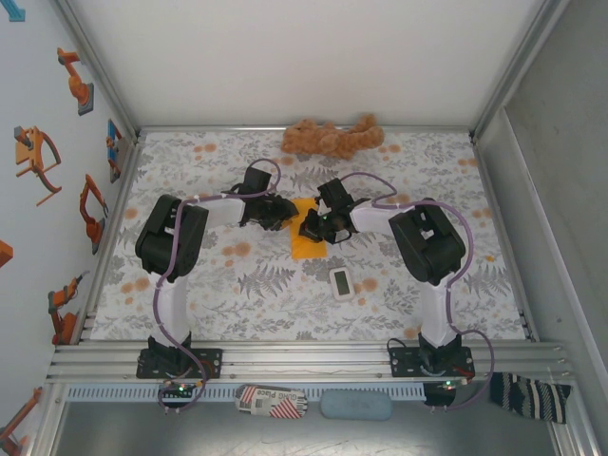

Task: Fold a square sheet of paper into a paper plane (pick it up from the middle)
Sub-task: Fold the triangle a second time at the center of the table.

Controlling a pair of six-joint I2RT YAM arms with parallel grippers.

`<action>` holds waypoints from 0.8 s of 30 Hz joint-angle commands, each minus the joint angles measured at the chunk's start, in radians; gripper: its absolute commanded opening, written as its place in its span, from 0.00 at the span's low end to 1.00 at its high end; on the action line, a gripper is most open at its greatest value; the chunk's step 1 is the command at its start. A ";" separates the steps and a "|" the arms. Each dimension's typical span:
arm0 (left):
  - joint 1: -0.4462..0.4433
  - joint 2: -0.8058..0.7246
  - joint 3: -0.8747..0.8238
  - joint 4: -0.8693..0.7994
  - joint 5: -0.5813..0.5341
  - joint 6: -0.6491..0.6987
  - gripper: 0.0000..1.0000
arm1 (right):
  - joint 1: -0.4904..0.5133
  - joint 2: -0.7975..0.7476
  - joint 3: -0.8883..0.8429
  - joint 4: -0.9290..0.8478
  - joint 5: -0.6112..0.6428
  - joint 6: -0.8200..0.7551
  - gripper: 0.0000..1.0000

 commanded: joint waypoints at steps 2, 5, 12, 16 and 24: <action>0.005 0.037 -0.021 -0.123 -0.048 0.026 0.32 | 0.010 0.029 0.019 -0.014 -0.001 -0.010 0.00; 0.005 0.036 -0.021 -0.124 -0.048 0.026 0.32 | 0.009 0.030 0.020 -0.011 0.000 -0.007 0.00; 0.009 0.023 -0.009 -0.134 -0.048 0.029 0.32 | 0.009 0.034 0.019 -0.029 0.019 -0.004 0.01; 0.024 -0.002 0.011 -0.151 -0.048 0.038 0.32 | 0.009 0.039 0.017 -0.035 0.024 -0.004 0.03; 0.100 -0.123 -0.007 -0.166 -0.085 0.041 0.36 | 0.009 0.037 0.031 -0.055 0.026 -0.008 0.20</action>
